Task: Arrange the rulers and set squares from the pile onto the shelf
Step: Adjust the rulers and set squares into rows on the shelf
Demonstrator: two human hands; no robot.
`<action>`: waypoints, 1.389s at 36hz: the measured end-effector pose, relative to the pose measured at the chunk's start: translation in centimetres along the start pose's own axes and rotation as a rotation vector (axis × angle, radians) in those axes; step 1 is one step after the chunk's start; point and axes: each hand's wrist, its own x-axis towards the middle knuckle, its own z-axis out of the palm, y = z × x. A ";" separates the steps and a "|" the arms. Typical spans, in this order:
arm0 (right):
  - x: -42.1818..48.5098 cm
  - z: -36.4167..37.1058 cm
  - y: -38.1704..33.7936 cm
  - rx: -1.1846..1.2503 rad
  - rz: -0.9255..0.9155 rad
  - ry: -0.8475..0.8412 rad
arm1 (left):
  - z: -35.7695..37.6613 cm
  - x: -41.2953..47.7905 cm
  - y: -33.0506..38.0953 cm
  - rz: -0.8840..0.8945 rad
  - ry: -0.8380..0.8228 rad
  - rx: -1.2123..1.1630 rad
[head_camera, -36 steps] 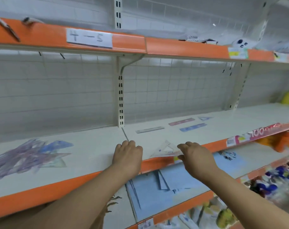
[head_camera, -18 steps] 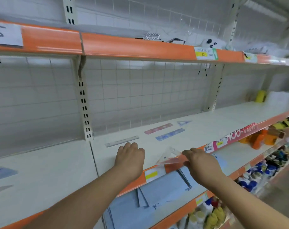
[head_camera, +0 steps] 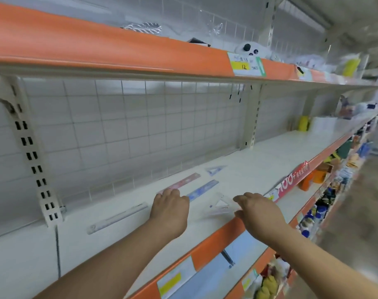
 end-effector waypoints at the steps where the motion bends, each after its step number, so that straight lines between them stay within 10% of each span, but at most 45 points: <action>1: 0.4 0.2 0.3 0.003 0.001 0.003 | 0.2 0.5 0.2 0.000 0.002 -0.003; 50: 24.4 10.5 19.8 0.190 -0.598 -0.190 | 2.6 19.9 16.5 -0.594 -0.227 0.149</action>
